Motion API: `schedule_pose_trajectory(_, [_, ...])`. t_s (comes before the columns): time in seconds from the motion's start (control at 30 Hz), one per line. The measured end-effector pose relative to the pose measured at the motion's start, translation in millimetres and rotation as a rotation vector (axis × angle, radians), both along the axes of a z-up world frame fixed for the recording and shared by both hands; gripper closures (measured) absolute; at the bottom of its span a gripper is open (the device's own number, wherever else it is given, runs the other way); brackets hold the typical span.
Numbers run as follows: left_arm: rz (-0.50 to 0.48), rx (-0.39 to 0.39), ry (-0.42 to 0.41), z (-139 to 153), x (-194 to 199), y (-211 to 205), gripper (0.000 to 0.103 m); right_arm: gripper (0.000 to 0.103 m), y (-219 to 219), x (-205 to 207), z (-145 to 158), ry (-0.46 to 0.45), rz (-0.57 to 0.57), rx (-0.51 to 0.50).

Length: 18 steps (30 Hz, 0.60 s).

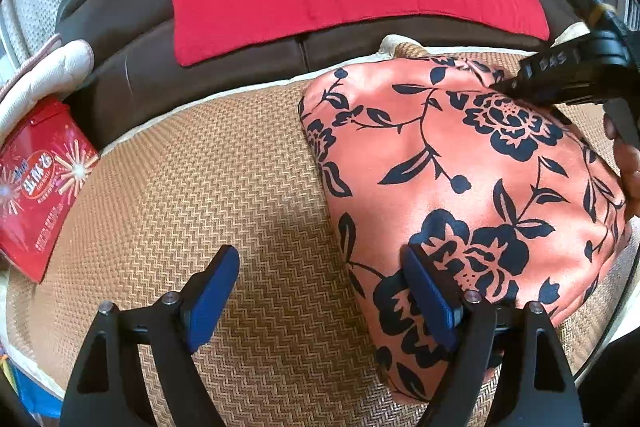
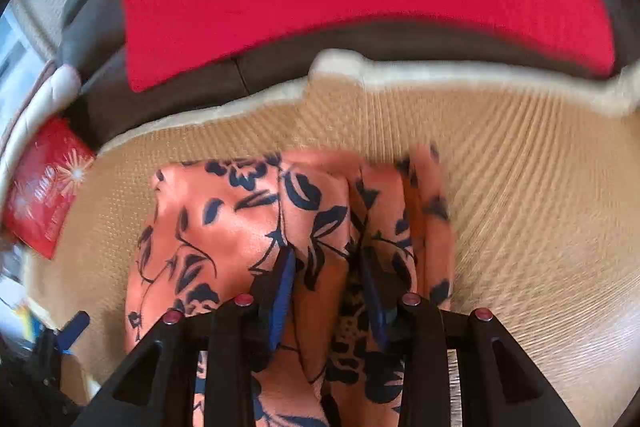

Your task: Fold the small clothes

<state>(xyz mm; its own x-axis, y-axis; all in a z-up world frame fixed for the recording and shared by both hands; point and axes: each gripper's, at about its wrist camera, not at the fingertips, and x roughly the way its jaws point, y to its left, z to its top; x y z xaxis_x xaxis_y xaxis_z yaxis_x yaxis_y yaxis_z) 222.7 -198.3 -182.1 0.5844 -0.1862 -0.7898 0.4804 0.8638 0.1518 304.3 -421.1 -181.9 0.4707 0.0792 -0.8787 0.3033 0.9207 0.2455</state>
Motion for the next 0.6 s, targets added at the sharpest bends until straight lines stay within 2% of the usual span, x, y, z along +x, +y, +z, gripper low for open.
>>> schedule_pose_trajectory(0.07, [0.004, 0.007, -0.003, 0, 1, -1, 0.019, 0.066, -1, -8, 8, -0.023, -0.010, 0.023])
schedule_pose_trajectory(0.13, [0.018, 0.001, 0.000, 2, 2, -1, 0.019, 0.066, 4, -19, 20, -0.034, -0.003, 0.004])
schedule_pose_trajectory(0.37, [0.040, -0.020, -0.007, 10, -15, 4, 0.019, 0.066, 40, -84, 60, -0.122, 0.093, -0.017])
schedule_pose_trajectory(0.47, [0.047, -0.015, -0.018, 9, -24, 5, 0.017, 0.066, 63, -101, 51, -0.091, 0.136, -0.038])
schedule_pose_trajectory(0.53, [0.063, -0.003, -0.024, 4, -26, 5, 0.008, 0.065, 71, -107, 30, -0.025, 0.147, -0.078])
schedule_pose_trajectory(0.6, [0.075, -0.005, -0.035, 1, -25, 6, 0.006, 0.065, 68, -111, 21, -0.047, 0.123, -0.055])
